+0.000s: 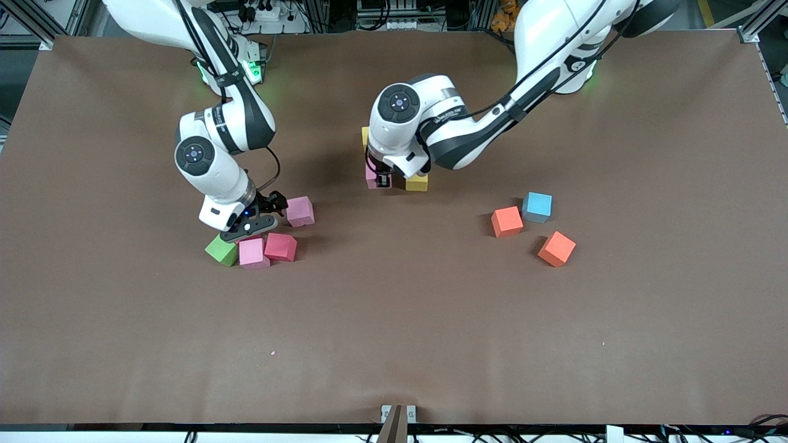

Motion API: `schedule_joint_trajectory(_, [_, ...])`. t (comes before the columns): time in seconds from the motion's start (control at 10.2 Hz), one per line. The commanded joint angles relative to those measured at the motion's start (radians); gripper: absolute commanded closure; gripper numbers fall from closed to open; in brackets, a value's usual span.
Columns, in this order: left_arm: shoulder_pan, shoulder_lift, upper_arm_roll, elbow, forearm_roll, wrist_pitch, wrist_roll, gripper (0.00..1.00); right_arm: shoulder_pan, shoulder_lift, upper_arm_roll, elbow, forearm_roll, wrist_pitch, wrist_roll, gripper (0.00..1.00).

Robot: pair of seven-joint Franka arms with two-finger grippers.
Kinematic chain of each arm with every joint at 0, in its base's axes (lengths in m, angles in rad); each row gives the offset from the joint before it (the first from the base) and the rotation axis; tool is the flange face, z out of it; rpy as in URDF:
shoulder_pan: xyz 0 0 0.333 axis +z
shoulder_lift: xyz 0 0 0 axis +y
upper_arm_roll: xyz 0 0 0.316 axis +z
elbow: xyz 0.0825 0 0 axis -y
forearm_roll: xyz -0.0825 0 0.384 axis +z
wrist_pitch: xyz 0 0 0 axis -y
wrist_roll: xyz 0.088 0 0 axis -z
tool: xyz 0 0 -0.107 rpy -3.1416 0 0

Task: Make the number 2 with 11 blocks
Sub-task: 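Place the pink cube with the left gripper while the right gripper reaches pink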

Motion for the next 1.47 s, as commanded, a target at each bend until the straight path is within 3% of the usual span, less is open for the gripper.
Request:
schedule_joint_trajectory(0.0, [-0.001, -0.001, 0.019, -0.051, 0.0, 0.071, -0.025, 0.47, 0.0, -0.074, 0.0, -0.061, 0.017, 0.007, -0.001, 0.0])
schedule_joint_trajectory(0.29, [-0.01, -0.002, 0.019, -0.122, 0.0, 0.148, -0.028, 0.5, -0.011, -0.067, 0.0, -0.053, 0.017, 0.017, -0.015, 0.0])
schedule_joint_trajectory(0.49, [-0.027, -0.011, 0.032, -0.179, 0.021, 0.195, -0.072, 0.5, -0.056, -0.035, -0.003, -0.053, 0.015, 0.097, -0.146, 0.0])
schedule_joint_trajectory(1.08, [-0.014, -0.012, 0.046, -0.213, 0.11, 0.223, -0.146, 0.5, -0.075, -0.006, 0.001, -0.045, 0.022, 0.149, -0.188, 0.0])
schedule_joint_trajectory(1.28, [-0.014, -0.015, 0.054, -0.214, 0.112, 0.223, -0.149, 0.5, -0.051, -0.013, 0.008, -0.052, 0.058, 0.132, -0.171, 0.0])
schedule_joint_trajectory(1.38, [-0.012, -0.015, 0.055, -0.214, 0.112, 0.223, -0.151, 0.5, -0.016, -0.013, 0.009, -0.05, 0.119, 0.128, -0.147, 0.0])
